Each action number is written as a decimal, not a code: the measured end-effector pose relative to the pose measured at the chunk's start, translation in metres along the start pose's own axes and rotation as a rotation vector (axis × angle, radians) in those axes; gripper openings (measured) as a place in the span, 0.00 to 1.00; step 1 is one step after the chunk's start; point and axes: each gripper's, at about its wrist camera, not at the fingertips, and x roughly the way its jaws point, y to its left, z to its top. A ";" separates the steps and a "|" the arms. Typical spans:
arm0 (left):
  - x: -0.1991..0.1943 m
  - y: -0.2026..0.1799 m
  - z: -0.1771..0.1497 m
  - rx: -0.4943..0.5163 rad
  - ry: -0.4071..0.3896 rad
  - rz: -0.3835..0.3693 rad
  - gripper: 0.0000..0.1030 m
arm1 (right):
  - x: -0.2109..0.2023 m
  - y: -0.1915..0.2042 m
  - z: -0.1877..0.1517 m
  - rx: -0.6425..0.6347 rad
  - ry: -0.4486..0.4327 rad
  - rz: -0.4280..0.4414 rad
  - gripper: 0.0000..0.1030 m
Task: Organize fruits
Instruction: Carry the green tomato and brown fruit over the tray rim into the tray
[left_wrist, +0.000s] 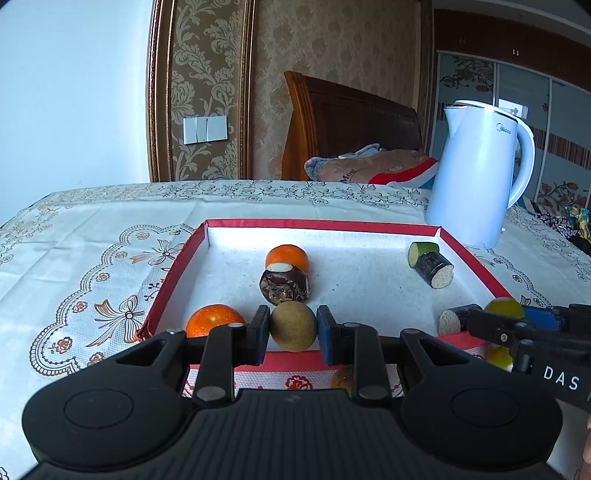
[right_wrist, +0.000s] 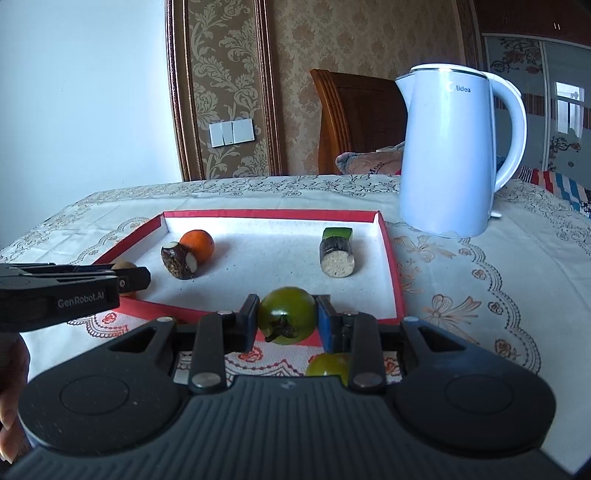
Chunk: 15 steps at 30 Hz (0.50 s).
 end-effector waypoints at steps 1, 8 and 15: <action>0.001 0.000 0.000 -0.002 0.000 0.000 0.26 | 0.002 0.001 0.002 -0.002 0.002 -0.001 0.30; 0.014 -0.003 0.005 0.000 0.021 0.016 0.26 | 0.022 0.013 0.014 -0.052 -0.009 -0.020 0.30; 0.032 0.002 0.009 -0.028 0.057 0.027 0.26 | 0.042 0.012 0.020 -0.043 0.016 -0.001 0.30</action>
